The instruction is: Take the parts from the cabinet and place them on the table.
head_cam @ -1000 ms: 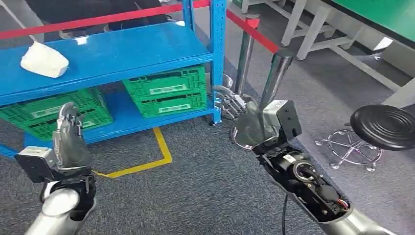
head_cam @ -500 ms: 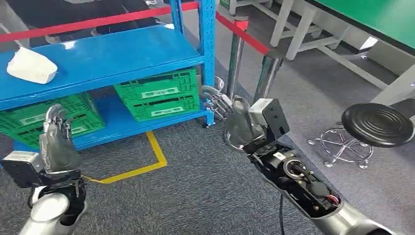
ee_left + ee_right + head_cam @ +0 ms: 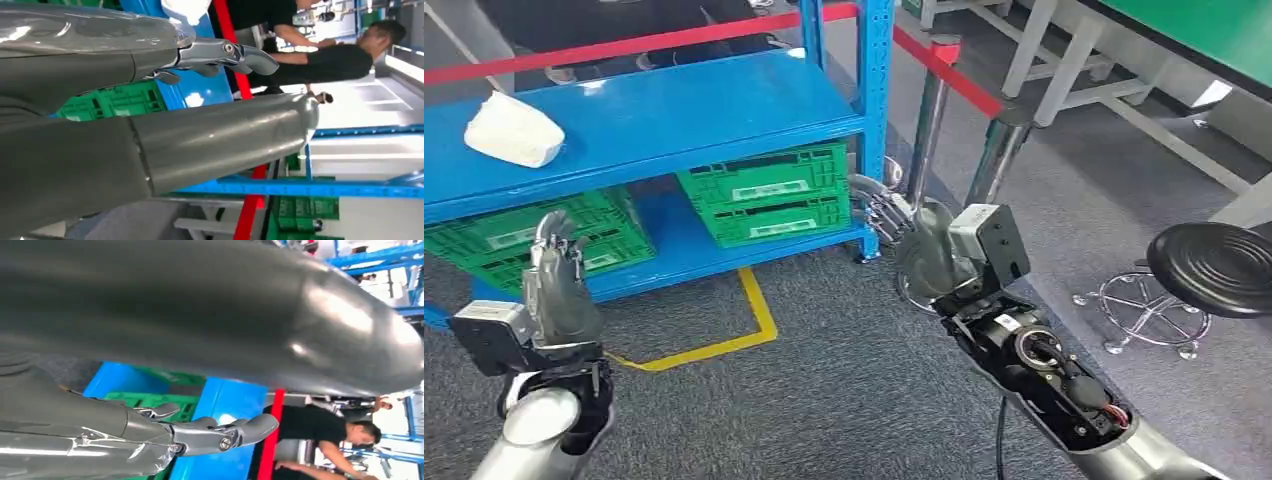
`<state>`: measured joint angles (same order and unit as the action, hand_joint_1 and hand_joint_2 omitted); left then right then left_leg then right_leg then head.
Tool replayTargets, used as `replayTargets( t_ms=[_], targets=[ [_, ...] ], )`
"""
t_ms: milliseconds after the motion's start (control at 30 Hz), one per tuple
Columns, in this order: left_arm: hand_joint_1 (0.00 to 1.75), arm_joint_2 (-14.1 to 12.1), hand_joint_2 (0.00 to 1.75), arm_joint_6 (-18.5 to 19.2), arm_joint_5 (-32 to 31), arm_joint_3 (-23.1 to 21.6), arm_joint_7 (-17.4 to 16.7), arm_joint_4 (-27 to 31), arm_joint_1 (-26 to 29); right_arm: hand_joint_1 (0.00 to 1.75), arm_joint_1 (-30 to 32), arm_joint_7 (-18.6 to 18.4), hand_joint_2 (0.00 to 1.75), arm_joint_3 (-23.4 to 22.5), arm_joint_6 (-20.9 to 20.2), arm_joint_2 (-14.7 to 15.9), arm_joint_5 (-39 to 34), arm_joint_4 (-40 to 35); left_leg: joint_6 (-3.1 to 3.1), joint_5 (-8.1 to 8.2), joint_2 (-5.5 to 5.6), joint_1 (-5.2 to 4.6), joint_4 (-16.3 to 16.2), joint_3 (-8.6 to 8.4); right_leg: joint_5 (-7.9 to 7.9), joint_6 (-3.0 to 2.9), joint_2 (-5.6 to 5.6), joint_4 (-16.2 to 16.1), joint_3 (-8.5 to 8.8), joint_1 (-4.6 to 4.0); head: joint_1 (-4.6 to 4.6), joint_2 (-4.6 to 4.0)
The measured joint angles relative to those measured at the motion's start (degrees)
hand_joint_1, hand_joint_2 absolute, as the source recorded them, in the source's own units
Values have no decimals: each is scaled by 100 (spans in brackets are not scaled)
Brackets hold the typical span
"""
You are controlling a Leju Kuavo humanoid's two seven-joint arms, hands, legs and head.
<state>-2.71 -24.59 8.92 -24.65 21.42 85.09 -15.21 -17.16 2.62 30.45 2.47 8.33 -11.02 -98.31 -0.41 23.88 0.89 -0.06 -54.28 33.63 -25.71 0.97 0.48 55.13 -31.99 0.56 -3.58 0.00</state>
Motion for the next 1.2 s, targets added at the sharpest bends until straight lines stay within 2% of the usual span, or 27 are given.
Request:
replayTargets(
  t_ms=[33,67,100,167,200,233,267,333,367,400,467,500,533,567,600,667,700,733,767,833,867,900,933,967,1000,1200],
  targets=[
    [0,-15,0,-2,0,4,-2,18,-4,0,-7,4,0,-5,2,-11,-4,2,-36,65,-5,1,-41,13,24,-37,-6,-64,63,65,-5,0],
    [0,-20,0,-2,-9,4,-2,33,-12,0,-21,13,0,0,-11,-22,-4,2,-78,174,-31,5,-226,86,24,-51,-6,-78,82,63,26,0],
    [0,-24,0,-4,-7,4,-2,46,-18,0,-36,11,0,4,-13,-28,-4,4,-105,365,-36,11,-610,279,20,-89,-15,-77,87,62,94,0],
    [0,-31,0,-9,-7,4,-4,46,16,0,-34,11,0,9,-13,-35,-4,13,-158,696,-38,47,-1553,799,8,-106,-25,-77,90,58,157,0],
    [0,-39,0,-9,-7,4,-9,46,34,0,-30,11,0,11,-13,-35,-9,24,-177,732,-40,61,-1836,979,1,-115,-26,-76,90,58,166,0],
    [0,-48,0,-9,-7,4,-13,46,47,0,-29,11,0,13,-13,-37,-9,37,-186,631,-42,76,-1840,1028,-7,-116,-24,-76,101,61,181,0],
    [0,-59,0,-9,-7,4,-17,46,45,0,-29,11,0,15,-13,-39,-9,44,-188,417,-44,90,-1564,928,-20,-109,-21,-76,116,68,203,0],
    [0,-70,0,-9,-7,7,-17,50,42,0,-31,13,0,17,-13,-41,-26,44,-172,-105,-53,112,-554,451,-63,-72,-11,-75,175,80,221,0],
    [0,-70,0,-9,-7,7,-17,50,41,0,-33,13,0,17,-13,-42,-26,44,-160,-229,-64,117,-149,250,-86,-39,-10,-76,193,77,240,0],
    [0,-70,0,-9,-7,7,-17,59,34,0,-36,15,0,17,-13,-42,-26,44,-144,-162,-56,83,-3,175,-118,5,3,-46,181,35,282,0],
    [0,-72,0,-9,-7,7,-19,66,42,0,-38,15,0,28,-13,-46,-26,46,-73,-133,-41,61,-39,181,-133,52,2,-82,203,38,216,0],
    [0,-79,0,-9,-7,7,-19,66,42,0,-39,13,0,35,-13,-55,-26,46,-34,-126,-38,50,-38,178,-137,89,1,-96,217,58,219,0],
    [0,-81,0,-9,-7,7,-19,77,42,0,-42,13,0,33,-11,-55,-26,46,18,-143,-43,76,8,143,-171,127,0,-82,220,70,216,0],
    [0,-81,0,-9,0,7,-19,88,39,0,-41,15,0,33,-11,-55,-26,46,40,-138,-44,84,26,115,-260,141,-20,38,147,84,205,0],
    [0,-81,0,-9,0,7,-20,96,36,0,-57,15,0,33,0,-55,-26,48,86,-121,-46,83,25,100,-474,145,-23,402,-5,82,158,0],
    [0,-79,0,-13,-11,7,-11,96,56,0,-45,15,0,35,9,-55,-33,63,119,-103,-47,68,21,89,-873,158,-19,1387,-488,65,74,0],
    [0,-79,0,-28,-15,7,-4,96,68,0,-35,15,0,37,13,-55,-33,74,130,-95,-47,59,18,85,-952,166,-20,1749,-688,65,46,0],
    [0,-79,0,-35,-18,7,2,96,79,0,-27,15,0,37,15,-55,-33,85,135,-85,-45,53,18,73,-890,166,-21,1822,-761,63,26,0],
    [0,-76,0,-44,-24,7,13,96,84,0,-24,15,0,37,15,-55,-33,96,138,-71,-38,51,14,54,-707,157,-21,1642,-706,61,9,0],
    [0,-72,0,-44,-42,7,51,96,82,0,-29,20,0,35,15,-55,-33,98,114,-27,-17,49,0,-8,-90,95,-21,660,-302,54,-57,0],
    [0,-70,0,-44,-50,7,61,96,84,0,-29,22,0,35,15,-55,-33,98,91,-3,-13,48,-1,-29,103,48,-20,204,-137,42,-87,0],
    [0,-70,0,-44,-53,7,64,96,80,0,-29,22,0,35,15,-55,-33,105,68,5,-12,13,-19,-16,60,26,-16,143,-82,-8,-74,0],
    [0,-70,0,-44,-53,7,64,96,80,0,-37,22,0,37,15,-55,-33,105,47,1,-11,17,-31,15,13,5,-20,36,27,-6,-76,0],
    [0,-70,0,-50,-61,7,66,96,81,0,-35,26,0,39,13,-57,-33,105,45,18,-11,2,-67,54,-5,17,-16,-14,11,15,-92,0],
    [0,-72,0,-61,-72,9,68,96,83,0,-27,33,0,37,13,-57,-33,105,77,-5,-16,-4,-60,63,-2,34,-8,-12,2,21,-46,0],
    [0,-70,0,-96,-116,7,66,96,77,0,-28,70,0,33,-2,-61,-33,114,42,-21,-39,14,16,-1,-13,7,9,-14,18,-3,41,0]
  ],
)
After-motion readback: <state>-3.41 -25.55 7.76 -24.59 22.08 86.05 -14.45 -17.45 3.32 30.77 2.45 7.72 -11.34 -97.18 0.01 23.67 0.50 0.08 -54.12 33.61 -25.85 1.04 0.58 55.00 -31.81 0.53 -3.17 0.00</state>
